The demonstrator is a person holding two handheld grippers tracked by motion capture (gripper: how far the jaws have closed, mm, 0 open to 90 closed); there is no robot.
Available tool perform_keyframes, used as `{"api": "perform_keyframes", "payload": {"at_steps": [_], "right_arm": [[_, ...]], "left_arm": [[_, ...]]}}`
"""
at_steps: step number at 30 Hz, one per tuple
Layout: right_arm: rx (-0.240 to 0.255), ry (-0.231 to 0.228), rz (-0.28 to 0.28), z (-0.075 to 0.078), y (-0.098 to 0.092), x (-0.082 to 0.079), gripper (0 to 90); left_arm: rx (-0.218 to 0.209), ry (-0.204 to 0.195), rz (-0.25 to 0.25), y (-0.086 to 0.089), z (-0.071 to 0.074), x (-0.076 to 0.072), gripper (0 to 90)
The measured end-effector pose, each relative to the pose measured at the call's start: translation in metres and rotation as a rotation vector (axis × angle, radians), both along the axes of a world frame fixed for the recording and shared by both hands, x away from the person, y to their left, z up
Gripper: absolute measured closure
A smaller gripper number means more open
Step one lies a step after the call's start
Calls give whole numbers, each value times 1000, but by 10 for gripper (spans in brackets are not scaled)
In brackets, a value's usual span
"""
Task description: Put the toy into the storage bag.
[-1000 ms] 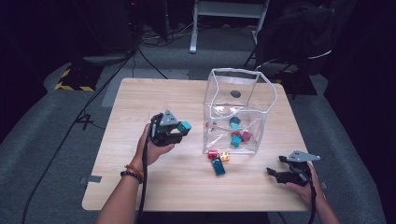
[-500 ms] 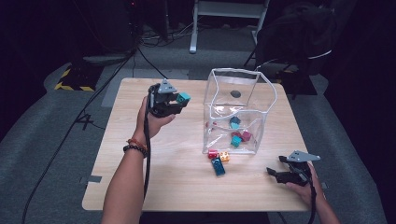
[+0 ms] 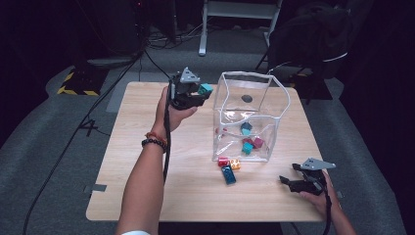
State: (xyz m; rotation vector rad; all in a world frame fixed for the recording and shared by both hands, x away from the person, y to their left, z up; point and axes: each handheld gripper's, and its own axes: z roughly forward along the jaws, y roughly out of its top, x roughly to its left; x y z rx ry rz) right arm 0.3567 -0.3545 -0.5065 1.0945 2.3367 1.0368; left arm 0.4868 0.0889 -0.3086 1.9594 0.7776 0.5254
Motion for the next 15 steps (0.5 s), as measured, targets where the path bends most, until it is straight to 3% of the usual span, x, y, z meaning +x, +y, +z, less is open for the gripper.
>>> {"api": "perform_keyframes", "payload": {"at_steps": [15], "right_arm": [[-2, -1, 1, 0, 0, 0, 202]], "left_arm": [[13, -38, -81, -60, 29, 4, 588]]}}
